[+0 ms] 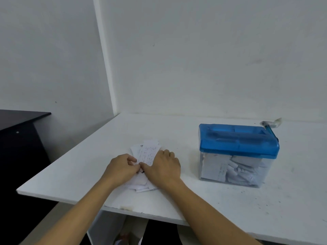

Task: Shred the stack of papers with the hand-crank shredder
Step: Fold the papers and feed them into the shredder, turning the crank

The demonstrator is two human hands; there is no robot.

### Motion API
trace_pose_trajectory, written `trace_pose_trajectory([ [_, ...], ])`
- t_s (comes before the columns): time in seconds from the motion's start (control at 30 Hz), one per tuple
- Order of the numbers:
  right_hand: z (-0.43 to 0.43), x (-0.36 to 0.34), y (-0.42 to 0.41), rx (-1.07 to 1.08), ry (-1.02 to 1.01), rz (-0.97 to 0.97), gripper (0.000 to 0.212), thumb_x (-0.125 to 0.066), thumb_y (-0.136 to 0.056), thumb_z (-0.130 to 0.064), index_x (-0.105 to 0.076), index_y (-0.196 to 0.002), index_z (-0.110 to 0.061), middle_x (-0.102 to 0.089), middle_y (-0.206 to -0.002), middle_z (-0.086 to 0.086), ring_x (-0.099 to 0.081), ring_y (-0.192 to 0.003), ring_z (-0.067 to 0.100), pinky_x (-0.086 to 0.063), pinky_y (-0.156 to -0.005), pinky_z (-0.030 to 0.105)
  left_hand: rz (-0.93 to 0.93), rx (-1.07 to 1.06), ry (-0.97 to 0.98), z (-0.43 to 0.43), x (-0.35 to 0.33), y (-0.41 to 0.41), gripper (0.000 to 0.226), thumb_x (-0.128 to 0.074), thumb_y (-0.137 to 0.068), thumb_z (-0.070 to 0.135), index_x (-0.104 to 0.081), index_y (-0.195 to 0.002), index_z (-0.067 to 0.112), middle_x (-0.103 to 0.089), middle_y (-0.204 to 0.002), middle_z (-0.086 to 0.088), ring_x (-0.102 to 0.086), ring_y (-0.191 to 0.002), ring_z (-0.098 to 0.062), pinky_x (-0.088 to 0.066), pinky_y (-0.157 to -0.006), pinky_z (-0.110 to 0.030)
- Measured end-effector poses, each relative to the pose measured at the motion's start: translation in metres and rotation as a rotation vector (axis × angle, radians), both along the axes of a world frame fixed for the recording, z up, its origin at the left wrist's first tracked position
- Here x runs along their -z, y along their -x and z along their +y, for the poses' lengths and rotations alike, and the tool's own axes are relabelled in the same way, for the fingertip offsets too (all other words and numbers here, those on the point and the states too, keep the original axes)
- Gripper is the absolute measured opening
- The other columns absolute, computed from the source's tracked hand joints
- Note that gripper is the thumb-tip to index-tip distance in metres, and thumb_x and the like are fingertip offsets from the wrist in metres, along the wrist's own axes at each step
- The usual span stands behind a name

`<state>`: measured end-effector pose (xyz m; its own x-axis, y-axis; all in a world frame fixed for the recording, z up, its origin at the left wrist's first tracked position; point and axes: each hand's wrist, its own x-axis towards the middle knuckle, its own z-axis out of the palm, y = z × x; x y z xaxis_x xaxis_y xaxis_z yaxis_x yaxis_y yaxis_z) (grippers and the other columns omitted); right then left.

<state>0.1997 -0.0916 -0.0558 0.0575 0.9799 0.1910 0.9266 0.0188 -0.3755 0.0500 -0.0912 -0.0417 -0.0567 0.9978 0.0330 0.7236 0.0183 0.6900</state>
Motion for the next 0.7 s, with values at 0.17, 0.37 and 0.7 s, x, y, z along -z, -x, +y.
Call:
trace_pose_trajectory([
  [0.17, 0.004, 0.0, -0.013, -0.007, 0.011, 0.323, 0.03, -0.059, -0.089, -0.048, -0.065, -0.101, -0.021, -0.067, -0.099, -0.003, -0.062, -0.095, 0.02, -0.053, -0.081, 0.035, 0.022, -0.063, -0.184, -0.008, 0.02, -0.006, 0.028, -0.055, -0.1, 0.037, -0.056, -0.126, 0.028, -0.06, -0.109, 0.013, -0.057, -0.093, -0.009, -0.041, -0.076, -0.027],
  [0.37, 0.003, -0.003, -0.021, -0.04, -0.007, 0.579, 0.03, -0.059, -0.095, -0.041, -0.066, -0.078, -0.017, -0.067, -0.075, -0.006, -0.06, -0.07, 0.013, -0.043, -0.057, 0.026, -0.105, -0.045, -0.144, 0.0, 0.016, -0.005, 0.021, -0.047, -0.102, 0.047, -0.062, -0.116, 0.04, -0.057, -0.116, 0.013, -0.055, -0.101, -0.01, -0.04, -0.086, -0.03],
  [0.7, 0.004, -0.004, -0.019, -0.072, -0.003, 0.653, 0.036, -0.061, -0.094, -0.041, -0.061, -0.126, -0.026, -0.07, -0.116, -0.009, -0.068, -0.1, 0.014, -0.058, -0.084, 0.036, -0.288, -0.017, -0.162, 0.003, 0.013, 0.001, 0.02, -0.071, -0.076, 0.057, -0.076, -0.082, 0.039, -0.075, -0.085, 0.019, -0.071, -0.087, -0.01, -0.057, -0.087, -0.045],
])
